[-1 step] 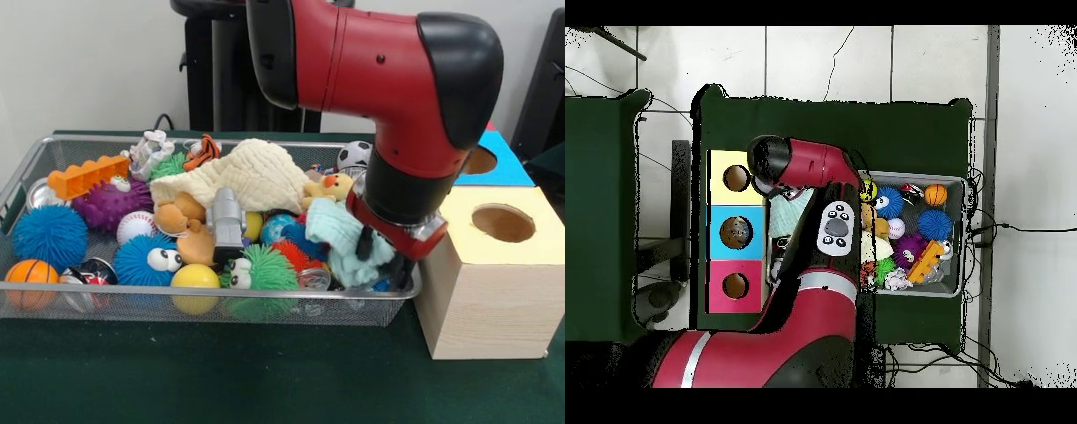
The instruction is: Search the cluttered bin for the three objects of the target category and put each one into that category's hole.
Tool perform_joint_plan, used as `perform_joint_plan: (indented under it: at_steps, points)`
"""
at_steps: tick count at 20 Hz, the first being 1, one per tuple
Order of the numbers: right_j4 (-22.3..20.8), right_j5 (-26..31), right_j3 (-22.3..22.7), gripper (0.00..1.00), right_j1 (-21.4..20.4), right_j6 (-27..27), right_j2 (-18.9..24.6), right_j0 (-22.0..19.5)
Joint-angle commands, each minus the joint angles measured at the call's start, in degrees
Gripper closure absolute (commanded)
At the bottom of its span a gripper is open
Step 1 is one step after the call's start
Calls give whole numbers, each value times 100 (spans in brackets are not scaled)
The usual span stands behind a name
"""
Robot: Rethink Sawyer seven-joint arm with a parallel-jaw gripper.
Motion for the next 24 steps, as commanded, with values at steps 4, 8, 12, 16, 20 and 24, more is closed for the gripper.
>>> perform_joint_plan:
  at_steps: [4,8,12,16,20,24]
  points:
    - [-351,1481,1115,0,-1054,-594,284,-314]
    - [-529,1129,1076,0,-774,-683,318,-446]
    - [-753,567,1165,100,-684,-747,403,-508]
    - [-964,336,1214,100,-702,-611,324,-394]
    - [-1023,106,1425,100,-825,-115,262,-208]
    - [-1085,122,1302,100,-740,-242,397,-377]
